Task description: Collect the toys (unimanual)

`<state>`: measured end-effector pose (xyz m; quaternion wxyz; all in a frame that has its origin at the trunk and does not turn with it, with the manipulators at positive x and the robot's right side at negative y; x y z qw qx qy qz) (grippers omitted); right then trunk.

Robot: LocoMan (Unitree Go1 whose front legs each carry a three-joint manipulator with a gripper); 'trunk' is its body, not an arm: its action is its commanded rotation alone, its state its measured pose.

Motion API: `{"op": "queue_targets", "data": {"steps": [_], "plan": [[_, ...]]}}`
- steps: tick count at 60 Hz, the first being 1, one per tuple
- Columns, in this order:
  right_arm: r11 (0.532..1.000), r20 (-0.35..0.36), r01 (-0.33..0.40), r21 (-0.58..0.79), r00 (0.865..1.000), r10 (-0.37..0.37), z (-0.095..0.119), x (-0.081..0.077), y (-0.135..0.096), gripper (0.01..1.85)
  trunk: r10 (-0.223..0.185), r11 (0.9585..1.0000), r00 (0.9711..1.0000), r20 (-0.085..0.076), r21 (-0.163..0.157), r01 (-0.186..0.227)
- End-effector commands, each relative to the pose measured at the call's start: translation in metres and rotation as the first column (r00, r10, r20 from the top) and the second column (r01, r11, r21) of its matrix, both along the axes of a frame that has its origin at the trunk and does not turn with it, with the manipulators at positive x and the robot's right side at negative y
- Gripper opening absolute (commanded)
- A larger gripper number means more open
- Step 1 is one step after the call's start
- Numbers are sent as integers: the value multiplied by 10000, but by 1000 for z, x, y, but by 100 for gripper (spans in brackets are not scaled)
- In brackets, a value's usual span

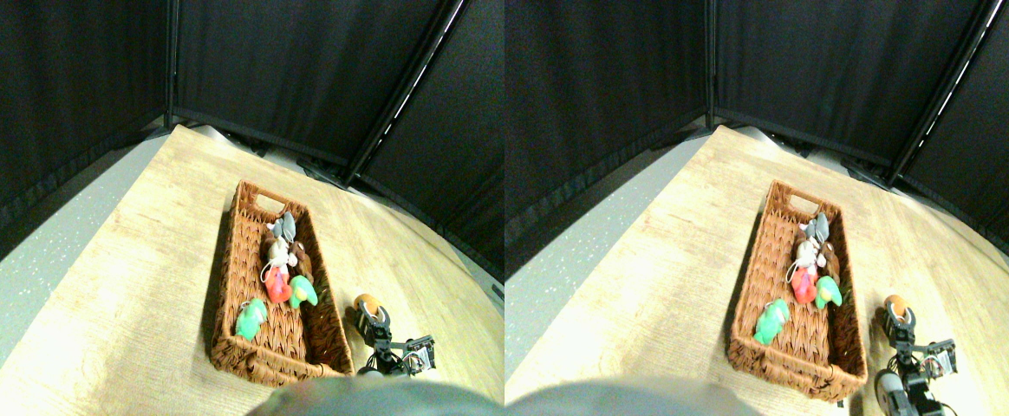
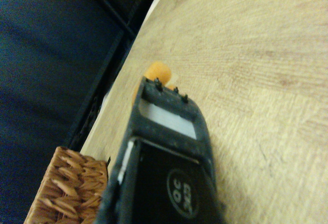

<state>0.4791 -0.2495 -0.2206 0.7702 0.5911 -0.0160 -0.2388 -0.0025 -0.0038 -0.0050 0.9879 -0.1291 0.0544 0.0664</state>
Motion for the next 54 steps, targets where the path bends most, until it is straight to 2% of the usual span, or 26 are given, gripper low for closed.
{"op": "queue_targets", "data": {"steps": [1, 3, 7, 9, 14, 19, 24, 30, 32, 34, 38, 41, 49, 54], "plan": [[9986, 596, -430, -301, 9972, 447, 14, 3, 5, 6, 61, 9997, 10000, -70, -229, -63], [9960, 611, -535, -718, 9964, 579, 19, 2, 8, 6, 72, 9997, 10000, -63, -253, -73], [9972, 777, -585, -474, 9950, 621, 27, 1, 14, 6, 79, 9996, 10000, -35, -273, -80], [9926, 772, -1064, -589, 9908, 1108, 34, 0, 18, 6, 76, 9995, 10000, -22, -299, -77], [9913, 1003, -1286, -296, 9863, 1310, 49, 0, 30, 6, 97, 9993, 9999, 37, -365, -96], [9829, 1060, -1699, -707, 9785, 1767, 62, 2, 41, 6, 156, 9987, 9998, 112, -481, -151], [9679, 1292, -2439, -611, 9596, 2500, 78, 4, 56, 6, 232, 9981, 9996, 163, -575, -222], [9566, 1400, -2907, -206, 9465, 2907, 92, 6, 68, 6, 341, 9967, 9991, 236, -747, -322], [9543, 1356, -2963, -394, 9446, 2989, 94, 6, 70, 6, 392, 9960, 9989, 253, -812, -371], [9411, 1222, -3265, -877, 9341, 3355, 98, 6, 75, 6, 456, 9952, 9986, 269, -882, -431], [9379, 1223, -3369, -832, 9306, 3451, 102, 6, 81, 6, 585, 9937, 9978, 305, -973, -553], [9297, 1228, -3555, -959, 9227, 3655, 105, 7, 87, 6, 713, 9918, 9970, 297, -1083, -677], [9180, 1126, -3840, -987, 9123, 3937, 110, 6, 99, 6, 984, 9865, 9948, 267, -1340, -940], [9063, 1004, -4101, -1019, 9022, 4195, 113, 0, 106, 8, 1113, 9834, 9935, 221, -1463, -1070]]}}
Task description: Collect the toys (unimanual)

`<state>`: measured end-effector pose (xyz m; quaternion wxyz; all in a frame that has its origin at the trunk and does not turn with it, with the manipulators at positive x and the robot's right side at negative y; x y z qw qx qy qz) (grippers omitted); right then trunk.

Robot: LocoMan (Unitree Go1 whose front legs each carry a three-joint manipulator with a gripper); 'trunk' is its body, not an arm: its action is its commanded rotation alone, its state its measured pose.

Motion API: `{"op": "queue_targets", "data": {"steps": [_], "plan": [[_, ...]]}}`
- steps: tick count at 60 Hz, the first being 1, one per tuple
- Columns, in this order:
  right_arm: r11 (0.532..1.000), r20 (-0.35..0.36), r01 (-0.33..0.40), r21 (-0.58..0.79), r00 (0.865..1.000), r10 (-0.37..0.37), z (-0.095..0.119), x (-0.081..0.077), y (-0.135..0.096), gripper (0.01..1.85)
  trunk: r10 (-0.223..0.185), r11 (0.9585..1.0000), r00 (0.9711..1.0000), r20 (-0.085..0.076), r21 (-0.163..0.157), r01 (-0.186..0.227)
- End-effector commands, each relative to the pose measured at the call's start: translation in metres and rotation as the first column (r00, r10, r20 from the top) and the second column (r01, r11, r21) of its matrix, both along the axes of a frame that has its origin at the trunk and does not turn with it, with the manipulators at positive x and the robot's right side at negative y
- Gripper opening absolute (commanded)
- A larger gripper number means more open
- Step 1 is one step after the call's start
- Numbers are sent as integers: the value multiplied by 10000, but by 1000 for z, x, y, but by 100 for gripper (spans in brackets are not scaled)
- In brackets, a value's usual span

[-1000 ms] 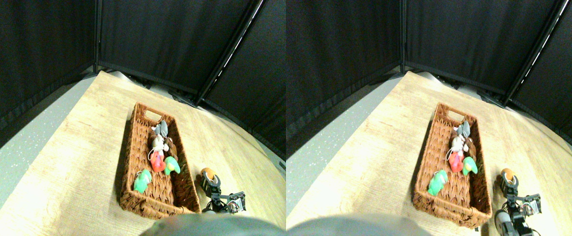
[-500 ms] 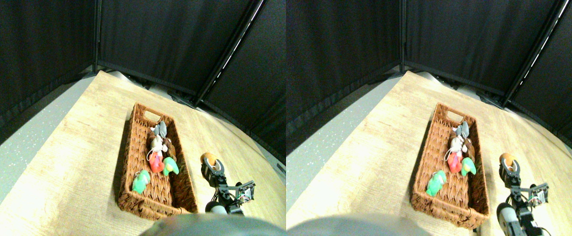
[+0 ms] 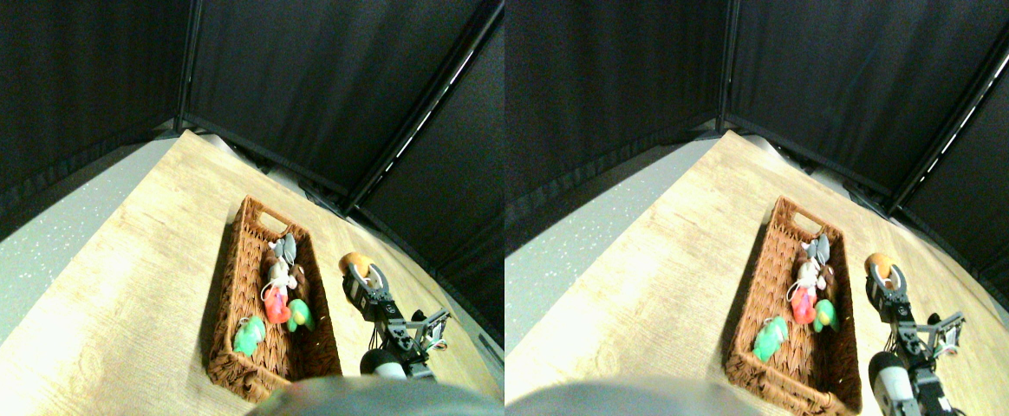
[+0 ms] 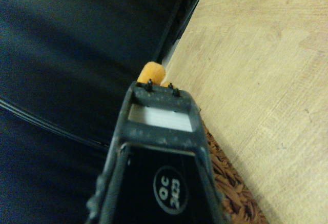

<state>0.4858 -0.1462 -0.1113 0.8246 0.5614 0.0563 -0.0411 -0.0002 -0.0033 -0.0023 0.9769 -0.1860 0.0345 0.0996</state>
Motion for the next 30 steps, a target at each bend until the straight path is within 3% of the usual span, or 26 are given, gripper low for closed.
{"op": "queue_targets", "data": {"steps": [1, 30], "plan": [[9999, 124, -118, 56, 9999, 117, 4, -6, 3, 8, 332, 9986, 9994, -75, -400, -334], [9882, -141, -1450, 492, 9892, 1458, 0, -18, 37, 9, 732, 9931, 9973, -46, -919, -733]]}}
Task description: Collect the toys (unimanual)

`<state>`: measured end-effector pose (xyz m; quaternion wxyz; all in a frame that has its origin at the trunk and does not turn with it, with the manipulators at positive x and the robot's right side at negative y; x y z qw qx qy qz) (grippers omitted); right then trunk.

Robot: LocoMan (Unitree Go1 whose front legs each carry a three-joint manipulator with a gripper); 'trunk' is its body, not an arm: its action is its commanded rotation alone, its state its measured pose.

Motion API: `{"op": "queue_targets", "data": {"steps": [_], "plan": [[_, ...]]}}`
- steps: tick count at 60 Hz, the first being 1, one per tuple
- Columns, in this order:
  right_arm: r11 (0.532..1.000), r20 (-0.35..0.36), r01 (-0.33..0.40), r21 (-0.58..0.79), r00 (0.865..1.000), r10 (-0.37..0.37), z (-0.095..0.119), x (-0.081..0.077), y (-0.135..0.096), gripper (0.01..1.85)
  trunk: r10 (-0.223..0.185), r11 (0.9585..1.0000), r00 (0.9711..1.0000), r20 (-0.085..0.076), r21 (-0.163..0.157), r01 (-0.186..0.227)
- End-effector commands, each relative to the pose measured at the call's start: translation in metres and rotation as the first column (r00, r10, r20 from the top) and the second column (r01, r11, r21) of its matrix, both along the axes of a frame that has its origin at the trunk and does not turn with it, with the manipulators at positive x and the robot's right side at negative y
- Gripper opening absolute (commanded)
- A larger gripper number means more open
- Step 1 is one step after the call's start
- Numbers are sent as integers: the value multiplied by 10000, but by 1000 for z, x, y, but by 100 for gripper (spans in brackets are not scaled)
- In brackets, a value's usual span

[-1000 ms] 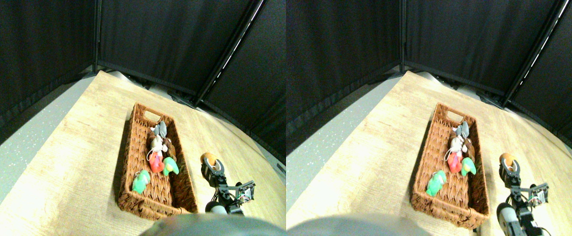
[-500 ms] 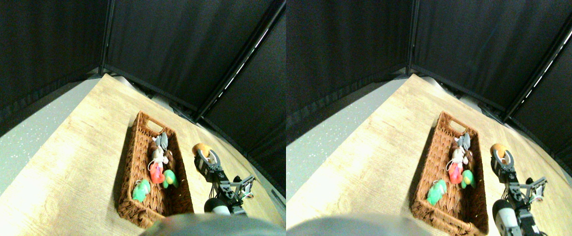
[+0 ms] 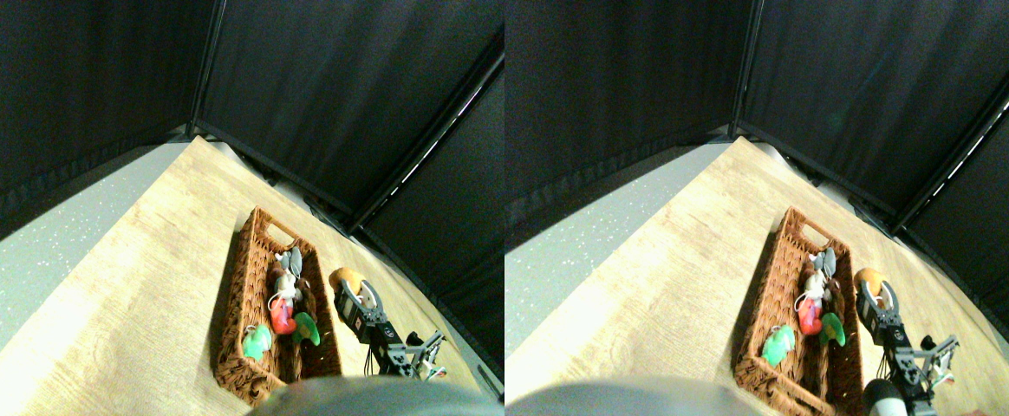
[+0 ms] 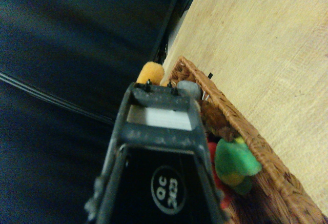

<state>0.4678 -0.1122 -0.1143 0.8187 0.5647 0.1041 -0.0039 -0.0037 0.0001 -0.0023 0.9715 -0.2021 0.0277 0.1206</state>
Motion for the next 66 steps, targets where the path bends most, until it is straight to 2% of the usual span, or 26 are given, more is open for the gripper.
{"op": "queue_targets", "data": {"steps": [1, 11, 22, 24, 25, 27, 29, 35, 41, 49, 61, 66], "plan": [[9991, 189, -314, 291, 9993, 309, 4, 0, 3, 9, 287, 9975, 9995, -96, -640, -292], [9985, 17, -443, 336, 9990, 443, 4, -1, 10, 9, 367, 9962, 9993, -111, -782, -375], [9976, -99, -471, 506, 9988, 476, 1, 0, 11, 7, 410, 9960, 9991, -122, -785, -419], [9990, -264, -334, 297, 9991, 342, 1, 1, 10, 35, 417, 9960, 9990, -126, -783, -426], [9990, -264, -334, 297, 9991, 342, 1, 1, 10, 35, 420, 9960, 9990, -127, -780, -428], [9998, -431, -139, 104, 9990, 143, 1, 1, 7, 66, 416, 9961, 9990, -133, -769, -425], [9997, -468, -244, -99, 9986, 239, 1, 2, 5, 87, 405, 9963, 9991, -137, -749, -415], [9996, -344, -172, -219, 9993, 164, 2, 3, 3, 101, 369, 9968, 9992, -131, -705, -377], [9994, -219, -116, -332, 9997, 109, 2, 4, 1, 102, 319, 9973, 9994, -165, -659, -329], [9991, -32, -38, -432, 10000, 37, 3, 7, -5, 94, 213, 9981, 9996, -178, -566, -222], [9942, 477, 940, -524, 9947, -915, 1, 17, -24, 81, -157, 9996, 9996, -224, -232, 152], [9842, 587, 1674, -582, 9847, -1640, -2, 21, -38, 81, -369, 9993, 9990, -265, -15, 369]]}}
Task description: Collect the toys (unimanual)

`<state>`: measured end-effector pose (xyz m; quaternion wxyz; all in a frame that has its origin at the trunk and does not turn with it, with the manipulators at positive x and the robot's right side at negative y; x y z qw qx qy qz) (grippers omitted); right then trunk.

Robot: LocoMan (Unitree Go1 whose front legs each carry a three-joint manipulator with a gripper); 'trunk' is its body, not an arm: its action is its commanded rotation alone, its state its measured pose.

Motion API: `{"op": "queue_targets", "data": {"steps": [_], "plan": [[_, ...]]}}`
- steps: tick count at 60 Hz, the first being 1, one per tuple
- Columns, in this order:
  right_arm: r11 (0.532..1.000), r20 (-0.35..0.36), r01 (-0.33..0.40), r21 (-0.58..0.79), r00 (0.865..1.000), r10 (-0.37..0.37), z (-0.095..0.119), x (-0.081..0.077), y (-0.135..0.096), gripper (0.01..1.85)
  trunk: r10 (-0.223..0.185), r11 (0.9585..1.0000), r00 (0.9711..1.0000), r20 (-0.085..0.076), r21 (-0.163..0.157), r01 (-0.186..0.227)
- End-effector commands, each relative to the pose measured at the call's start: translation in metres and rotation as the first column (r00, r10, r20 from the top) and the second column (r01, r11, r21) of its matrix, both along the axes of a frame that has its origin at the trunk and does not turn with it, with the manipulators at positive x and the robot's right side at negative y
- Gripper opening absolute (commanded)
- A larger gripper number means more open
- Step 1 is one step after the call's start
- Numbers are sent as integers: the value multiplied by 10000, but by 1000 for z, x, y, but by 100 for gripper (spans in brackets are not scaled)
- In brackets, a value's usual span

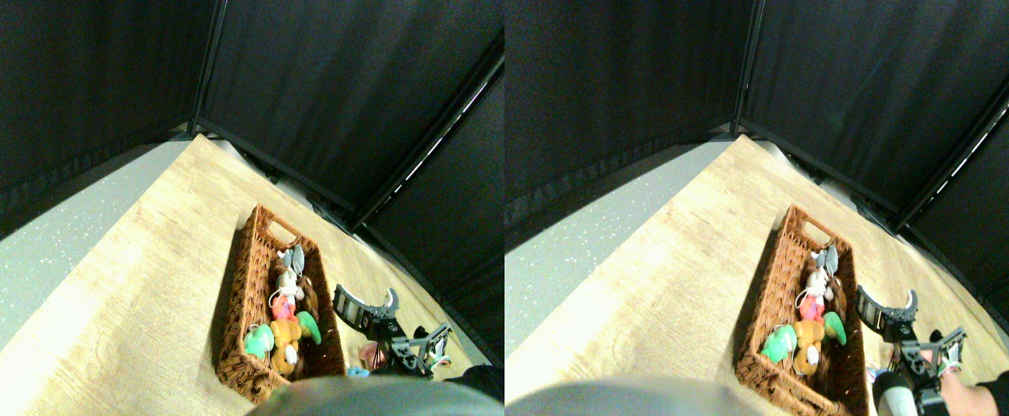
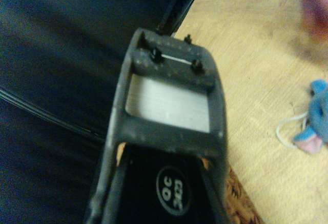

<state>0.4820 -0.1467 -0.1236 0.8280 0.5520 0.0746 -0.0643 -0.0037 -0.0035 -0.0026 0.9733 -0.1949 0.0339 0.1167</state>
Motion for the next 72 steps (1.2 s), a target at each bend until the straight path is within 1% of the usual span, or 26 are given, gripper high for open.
{"op": "queue_targets", "data": {"steps": [1, 2, 5, 8, 9, 10, 11, 12, 18, 22, 26, 28, 31, 34, 36, 39, 44, 51, 53, 57, 61, 65, 67, 71, 72], "plan": [[9991, 716, 362, -225, 9968, -345, 7, 7, -3, 81, -281, 9995, 9995, -152, -119, 279], [9983, 759, 556, -197, 9956, -540, 6, 7, -6, 79, -305, 9995, 9994, -158, -93, 303], [9975, 967, 652, -276, 9934, -622, 4, 8, -14, 73, -454, 9990, 9988, -194, 48, 455], [9977, 1045, 628, -249, 9927, -599, 3, 8, -19, 73, -560, 9982, 9982, -216, 189, 564], [9970, 1100, 751, -188, 9913, -726, 3, 8, -21, 74, -560, 9982, 9982, -216, 189, 564], [9963, 1120, 859, -47, 9901, -848, 2, 7, -25, 75, -627, 9976, 9977, -243, 279, 634], [9963, 1120, 859, -47, 9901, -848, 2, 7, -25, 75, -653, 9974, 9975, -255, 304, 661], [9944, 1137, 1060, -28, 9879, -1050, 2, 7, -29, 74, -707, 9968, 9971, -276, 345, 716], [9912, 1304, 1324, -13, 9828, -1311, -1, 5, -39, 73, -904, 9941, 9953, -355, 569, 923], [9910, 1333, 1311, 286, 9820, -1338, -5, 4, -45, 73, -1020, 9920, 9938, -446, 707, 1050], [9888, 1360, 1489, 102, 9795, -1489, -9, 1, -49, 72, -1099, 9900, 9927, -503, 833, 1138], [9908, 1368, 1332, 255, 9813, -1355, -12, -1, -51, 70, -1139, 9890, 9920, -546, 889, 1184], [9883, 1311, 1476, 386, 9797, -1514, -15, -4, -53, 71, -1180, 9879, 9913, -582, 939, 1231], [9848, 1155, 1540, 805, 9799, -1627, -21, -7, -59, 70, -1208, 9873, 9907, -620, 965, 1264], [9834, 1106, 1615, 832, 9792, -1701, -24, -8, -60, 70, -1209, 9871, 9907, -626, 982, 1267], [9764, 1036, 1965, 893, 9732, -2053, -31, -11, -64, 71, -1201, 9868, 9907, -648, 1012, 1262], [9666, 944, 2146, 1404, 9689, -2288, -39, -13, -68, 68, -1227, 9860, 9900, -702, 1050, 1297], [9704, 921, 2176, 1047, 9695, -2273, -50, -16, -73, 70, -1276, 9853, 9891, -735, 1050, 1349], [9697, 812, 2175, 1115, 9705, -2270, -52, -17, -75, 70, -1272, 9852, 9891, -746, 1056, 1347], [9612, 572, 2441, 1285, 9658, -2529, -59, -18, -80, 74, -1258, 9854, 9891, -764, 1058, 1335], [9549, 299, 2459, 1664, 9667, -2541, -64, -19, -83, 73, -1242, 9858, 9892, -779, 1035, 1319], [9559, 99, 2463, 1603, 9679, -2510, -69, -19, -86, 75, -1240, 9863, 9892, -779, 998, 1315], [9552, -147, 2462, 1641, 9689, -2472, -70, -19, -86, 78, -1240, 9863, 9892, -779, 998, 1315], [9614, -374, 2273, 1553, 9738, -2242, -72, -20, -87, 82, -1240, 9863, 9892, -779, 998, 1315], [9630, -591, 2158, 1614, 9762, -2088, -72, -20, -88, 84, -1222, 9874, 9895, -771, 912, 1291]]}}
